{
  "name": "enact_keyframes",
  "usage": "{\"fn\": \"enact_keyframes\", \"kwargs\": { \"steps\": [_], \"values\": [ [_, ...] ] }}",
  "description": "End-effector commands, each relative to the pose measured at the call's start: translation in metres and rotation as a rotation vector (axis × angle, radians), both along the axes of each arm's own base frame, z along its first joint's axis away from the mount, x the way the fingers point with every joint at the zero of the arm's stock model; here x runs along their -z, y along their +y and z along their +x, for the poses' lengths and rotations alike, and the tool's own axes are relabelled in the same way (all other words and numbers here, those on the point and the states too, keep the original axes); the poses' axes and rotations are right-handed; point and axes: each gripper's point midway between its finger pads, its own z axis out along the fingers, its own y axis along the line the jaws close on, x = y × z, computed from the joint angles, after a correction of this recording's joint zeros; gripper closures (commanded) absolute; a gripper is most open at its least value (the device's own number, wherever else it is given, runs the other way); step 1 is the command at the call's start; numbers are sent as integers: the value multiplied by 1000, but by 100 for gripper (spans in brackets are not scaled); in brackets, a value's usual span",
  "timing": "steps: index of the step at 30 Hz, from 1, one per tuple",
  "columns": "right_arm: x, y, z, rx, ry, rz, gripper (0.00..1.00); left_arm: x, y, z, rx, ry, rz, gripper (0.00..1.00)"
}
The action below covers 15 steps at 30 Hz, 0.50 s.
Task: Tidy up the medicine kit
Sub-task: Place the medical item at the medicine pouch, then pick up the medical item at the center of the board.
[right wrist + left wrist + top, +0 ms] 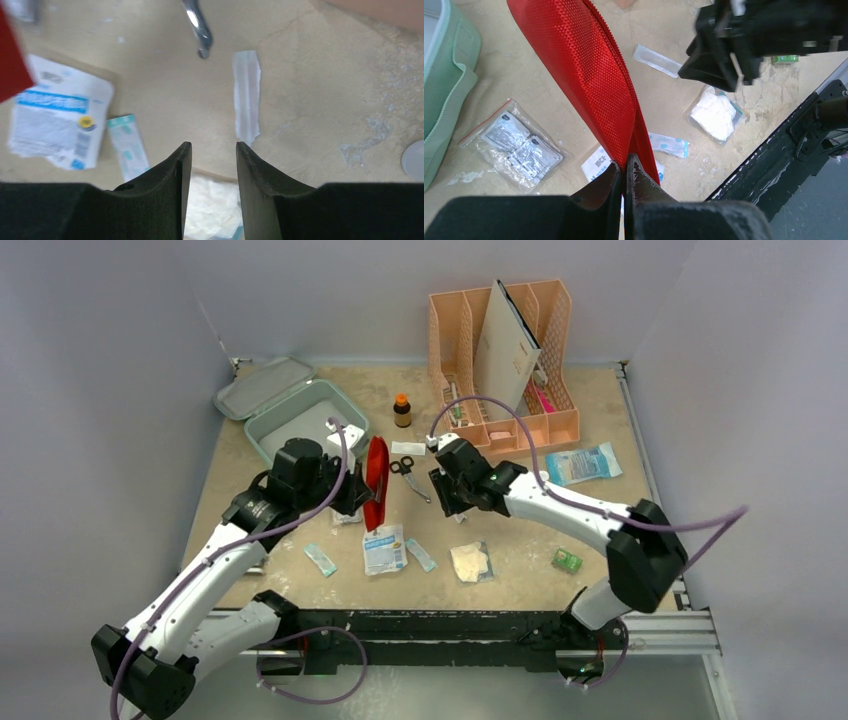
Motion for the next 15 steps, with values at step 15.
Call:
{"fn": "enact_keyframes", "kwargs": {
  "steps": [15],
  "values": [
    [68,-17,32,19,146,-115,66,-24,2,2,15,-101,-11,100]
  ]
}}
